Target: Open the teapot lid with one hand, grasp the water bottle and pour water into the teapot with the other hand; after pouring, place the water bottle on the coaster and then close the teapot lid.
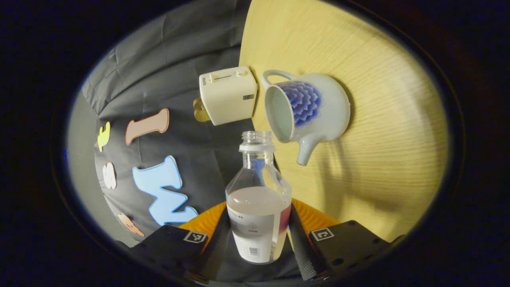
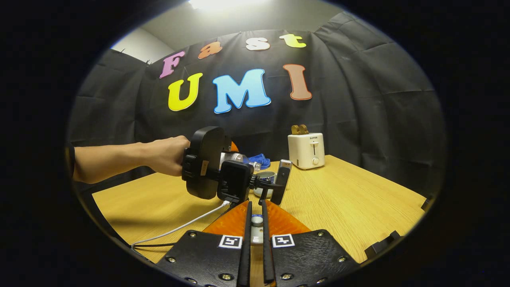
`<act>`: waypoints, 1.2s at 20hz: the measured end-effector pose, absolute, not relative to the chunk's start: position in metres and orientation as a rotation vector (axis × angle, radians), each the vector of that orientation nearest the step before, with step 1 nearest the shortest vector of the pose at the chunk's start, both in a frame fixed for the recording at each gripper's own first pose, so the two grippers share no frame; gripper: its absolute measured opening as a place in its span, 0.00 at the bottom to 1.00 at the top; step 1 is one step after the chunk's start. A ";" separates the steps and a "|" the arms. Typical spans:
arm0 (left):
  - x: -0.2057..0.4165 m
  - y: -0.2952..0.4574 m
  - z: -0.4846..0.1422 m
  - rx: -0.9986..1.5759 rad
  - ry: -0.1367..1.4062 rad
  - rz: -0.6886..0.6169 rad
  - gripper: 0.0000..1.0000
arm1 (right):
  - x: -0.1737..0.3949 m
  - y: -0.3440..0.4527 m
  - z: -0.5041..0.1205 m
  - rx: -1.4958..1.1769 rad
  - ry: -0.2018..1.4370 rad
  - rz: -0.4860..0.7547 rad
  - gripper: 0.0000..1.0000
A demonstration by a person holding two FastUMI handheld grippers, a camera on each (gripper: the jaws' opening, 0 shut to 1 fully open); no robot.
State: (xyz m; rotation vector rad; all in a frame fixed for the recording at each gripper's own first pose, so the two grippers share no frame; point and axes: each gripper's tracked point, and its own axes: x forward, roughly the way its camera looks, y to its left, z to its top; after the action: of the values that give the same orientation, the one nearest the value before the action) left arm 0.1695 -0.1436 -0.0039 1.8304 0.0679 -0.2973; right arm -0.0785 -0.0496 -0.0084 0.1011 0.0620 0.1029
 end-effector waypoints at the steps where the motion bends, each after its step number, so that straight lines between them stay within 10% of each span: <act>1: 0.170 -0.144 -0.004 1.845 0.071 -0.298 0.87 | -0.079 -0.050 -0.009 0.101 0.062 0.102 0.13; 24: 0.169 -0.153 0.021 2.092 0.039 -0.300 0.87 | -0.082 -0.050 -0.010 0.104 0.074 0.104 0.13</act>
State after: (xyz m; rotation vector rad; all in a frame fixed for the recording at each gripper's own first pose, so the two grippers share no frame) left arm 0.1695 -0.1533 0.0207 2.0923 0.0389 -0.3003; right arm -0.0817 -0.0500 -0.0101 0.1037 0.0735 0.1040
